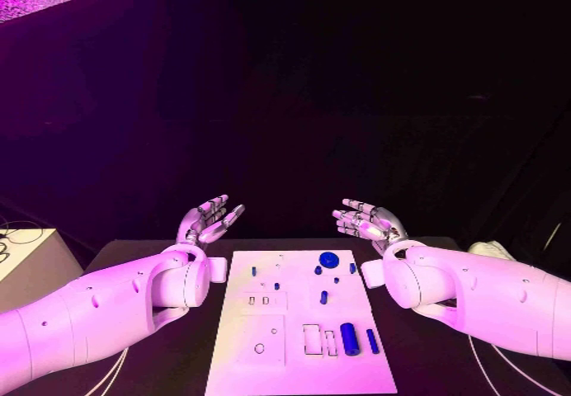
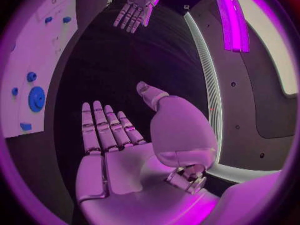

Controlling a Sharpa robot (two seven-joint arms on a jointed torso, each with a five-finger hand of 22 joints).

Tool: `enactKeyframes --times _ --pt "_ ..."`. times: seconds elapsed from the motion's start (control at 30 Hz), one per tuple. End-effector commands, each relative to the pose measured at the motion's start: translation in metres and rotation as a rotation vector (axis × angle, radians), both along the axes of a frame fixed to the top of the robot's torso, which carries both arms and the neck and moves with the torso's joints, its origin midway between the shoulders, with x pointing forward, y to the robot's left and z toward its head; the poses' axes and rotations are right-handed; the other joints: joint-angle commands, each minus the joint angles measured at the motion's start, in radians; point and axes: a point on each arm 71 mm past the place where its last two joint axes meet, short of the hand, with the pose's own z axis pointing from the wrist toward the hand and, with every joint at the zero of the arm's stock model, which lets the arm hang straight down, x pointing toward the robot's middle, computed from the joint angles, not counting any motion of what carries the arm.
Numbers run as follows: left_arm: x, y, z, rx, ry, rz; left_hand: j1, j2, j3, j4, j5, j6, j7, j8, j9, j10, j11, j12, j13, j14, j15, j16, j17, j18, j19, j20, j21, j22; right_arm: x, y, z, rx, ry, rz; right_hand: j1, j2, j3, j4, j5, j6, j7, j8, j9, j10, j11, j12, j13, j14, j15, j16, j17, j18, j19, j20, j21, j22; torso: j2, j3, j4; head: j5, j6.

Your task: Assemble the parts on the task board

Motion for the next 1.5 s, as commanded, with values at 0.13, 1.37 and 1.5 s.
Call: enactKeyframes --times 0.13,1.37,1.5 --pt "0.002 -0.006 0.002 -0.031 -0.011 -0.079 0.063 0.006 -0.004 0.013 0.006 0.046 0.027 0.011 0.006 0.051 0.017 0.011 0.006 0.05 0.011 0.013 0.007 0.017 0.025 0.013 0.009 0.005 0.004 0.008 0.0 -0.027 0.054 0.168 0.127 -0.011 0.009 -0.052 0.008 0.256 0.103 0.062 0.046 0.299 -0.016 0.022 0.016 0.247 -0.022 0.042 0.019 0.055 0.247 0.008 0.048 0.019 0.0 -0.0001 0.0002 0.0 0.0" --pt "-0.078 -0.008 0.053 -0.058 -0.042 -0.385 0.059 -0.085 0.217 -0.013 -0.004 0.482 0.037 0.141 0.117 0.786 0.002 0.036 0.043 0.729 -0.128 0.737 0.682 0.063 0.467 -0.124 0.821 0.505 0.014 0.014 0.057 -1.234 -0.483 0.361 0.164 -0.154 0.102 -0.016 0.006 0.605 -0.004 0.117 0.11 0.647 -0.154 0.017 0.039 0.846 -0.215 1.019 0.869 -0.042 0.892 -0.194 1.236 1.108 0.157 0.0067 0.0144 -0.058 -0.036" --pt "-0.081 -0.011 0.056 -0.063 -0.046 -0.403 0.055 -0.085 0.216 -0.012 -0.004 0.482 0.038 0.141 0.118 0.784 0.003 0.036 0.043 0.727 -0.127 0.741 0.684 0.063 0.464 -0.124 0.827 0.509 0.017 0.022 0.056 -1.277 -0.492 0.366 0.164 -0.161 0.103 -0.008 0.007 0.603 -0.005 0.118 0.122 0.641 -0.155 0.017 0.043 0.851 -0.215 1.105 0.944 -0.055 0.911 -0.187 1.307 1.202 0.166 0.0057 0.0163 -0.058 -0.035"
